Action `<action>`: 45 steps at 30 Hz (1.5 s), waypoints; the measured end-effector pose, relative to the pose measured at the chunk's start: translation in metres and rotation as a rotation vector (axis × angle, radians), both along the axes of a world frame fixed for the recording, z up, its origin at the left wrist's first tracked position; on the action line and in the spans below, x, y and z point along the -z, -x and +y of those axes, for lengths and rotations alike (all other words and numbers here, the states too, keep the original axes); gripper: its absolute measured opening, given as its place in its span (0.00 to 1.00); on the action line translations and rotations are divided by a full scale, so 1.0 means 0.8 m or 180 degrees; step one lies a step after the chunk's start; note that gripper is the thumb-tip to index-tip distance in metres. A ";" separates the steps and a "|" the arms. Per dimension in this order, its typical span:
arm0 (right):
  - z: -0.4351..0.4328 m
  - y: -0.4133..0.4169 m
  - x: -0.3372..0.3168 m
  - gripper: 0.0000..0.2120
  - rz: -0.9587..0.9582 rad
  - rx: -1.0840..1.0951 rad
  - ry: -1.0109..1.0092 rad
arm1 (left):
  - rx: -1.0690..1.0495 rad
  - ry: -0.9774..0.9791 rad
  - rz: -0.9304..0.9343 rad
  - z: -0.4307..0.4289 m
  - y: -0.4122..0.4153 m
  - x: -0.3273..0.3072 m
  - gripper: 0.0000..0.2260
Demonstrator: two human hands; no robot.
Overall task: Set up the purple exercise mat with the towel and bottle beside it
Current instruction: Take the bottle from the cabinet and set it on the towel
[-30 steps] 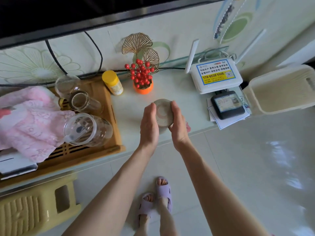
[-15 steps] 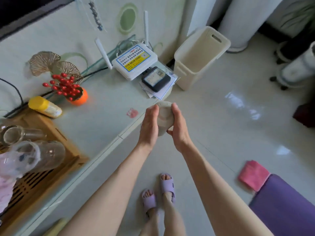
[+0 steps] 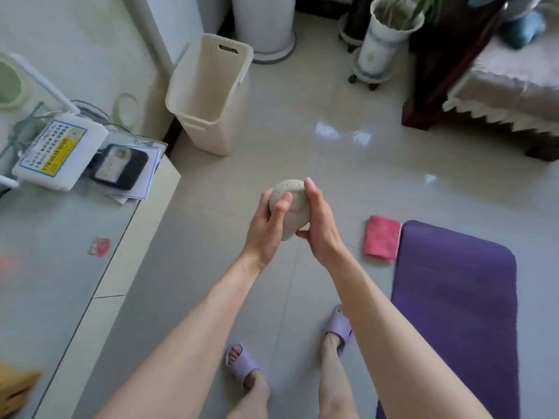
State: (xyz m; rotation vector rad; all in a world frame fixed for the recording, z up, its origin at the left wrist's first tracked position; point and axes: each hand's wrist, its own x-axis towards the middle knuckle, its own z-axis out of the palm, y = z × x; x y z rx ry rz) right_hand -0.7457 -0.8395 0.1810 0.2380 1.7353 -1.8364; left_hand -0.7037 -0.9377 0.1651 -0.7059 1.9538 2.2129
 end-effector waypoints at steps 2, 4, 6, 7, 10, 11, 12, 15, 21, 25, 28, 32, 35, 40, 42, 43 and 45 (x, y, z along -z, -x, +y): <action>0.049 0.022 0.006 0.18 -0.0064 0.0140 -0.0044 | 0.0157 0.0027 -0.0034 0.048 0.028 0.003 0.16; 0.091 0.043 0.012 0.18 -0.0125 0.0283 -0.0107 | 0.0251 -0.0001 -0.0071 0.089 0.053 0.007 0.20; 0.141 0.069 0.025 0.20 -0.0176 0.0401 -0.0154 | 0.0375 -0.0007 -0.0113 0.137 0.082 0.014 0.22; 0.163 0.081 0.030 0.21 -0.0199 0.0447 -0.0199 | 0.0446 -0.0014 -0.0122 0.157 0.096 0.018 0.23; 0.227 0.118 0.046 0.23 -0.0266 0.0536 -0.0236 | 0.0655 -0.0046 -0.0154 0.215 0.136 0.033 0.22; 0.253 0.133 0.054 0.23 -0.0292 0.0523 -0.0263 | 0.0689 -0.0076 -0.0174 0.237 0.152 0.041 0.20; 0.264 0.141 0.058 0.23 -0.0297 0.0509 -0.0287 | 0.0721 -0.0089 -0.0192 0.246 0.159 0.046 0.19; 0.314 0.171 0.081 0.23 -0.0333 0.0469 -0.0301 | 0.0774 -0.0126 -0.0244 0.288 0.189 0.067 0.16; 0.388 0.208 0.146 0.13 -0.0516 0.0475 -0.0196 | 0.0861 -0.0226 -0.0382 0.346 0.231 0.123 0.07; 0.410 0.225 0.197 0.12 -0.0682 0.0525 -0.0167 | 0.0928 -0.0227 -0.0492 0.365 0.252 0.168 0.07; 0.419 0.234 0.235 0.12 -0.0762 0.0545 -0.0171 | 0.1004 -0.0219 -0.0554 0.373 0.266 0.202 0.07; 0.423 0.251 0.299 0.12 -0.0810 0.0683 -0.0110 | 0.1118 -0.0191 -0.0584 0.376 0.287 0.266 0.07; 0.423 0.264 0.367 0.13 -0.0820 0.0805 -0.0072 | 0.1124 -0.0191 -0.0631 0.377 0.300 0.330 0.07; 0.423 0.278 0.468 0.18 -0.0810 0.0986 -0.0077 | 0.1161 -0.0168 -0.0658 0.381 0.318 0.431 0.07; 0.422 0.282 0.518 0.16 -0.0810 0.1029 -0.0073 | 0.1165 -0.0147 -0.0668 0.382 0.322 0.480 0.07; 0.422 0.285 0.535 0.16 -0.0805 0.1039 -0.0089 | 0.1153 -0.0134 -0.0665 0.381 0.325 0.494 0.06; 0.422 0.290 0.574 0.15 -0.0773 0.1011 -0.0093 | 0.1154 -0.0100 -0.0636 0.379 0.330 0.533 0.06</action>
